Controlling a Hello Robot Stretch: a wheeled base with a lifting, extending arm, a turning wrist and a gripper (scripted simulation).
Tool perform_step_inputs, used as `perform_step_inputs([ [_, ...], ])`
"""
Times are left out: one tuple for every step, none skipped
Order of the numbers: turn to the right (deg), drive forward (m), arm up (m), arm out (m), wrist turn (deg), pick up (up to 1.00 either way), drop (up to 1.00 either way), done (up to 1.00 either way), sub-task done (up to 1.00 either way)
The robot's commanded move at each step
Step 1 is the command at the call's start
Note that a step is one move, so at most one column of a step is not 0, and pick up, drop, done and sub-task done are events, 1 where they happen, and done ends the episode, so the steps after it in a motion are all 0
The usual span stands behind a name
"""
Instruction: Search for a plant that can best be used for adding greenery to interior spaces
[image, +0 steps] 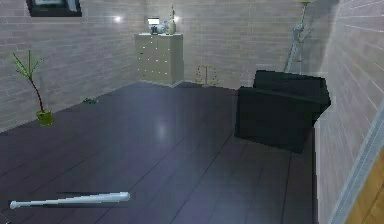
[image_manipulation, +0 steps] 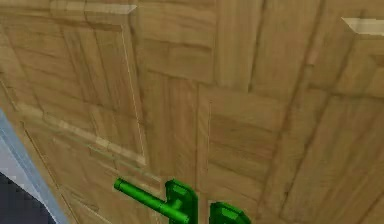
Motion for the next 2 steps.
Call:
perform_step_inputs([
  [0.0, 1.00, 0.00, 0.00, 0.0, 0.00, 0.00, 0.00, 0.00],
  [0.0, 0.55, 0.00, 0.00, 0.0, 0.00, 0.00, 0.00, 0.00],
])
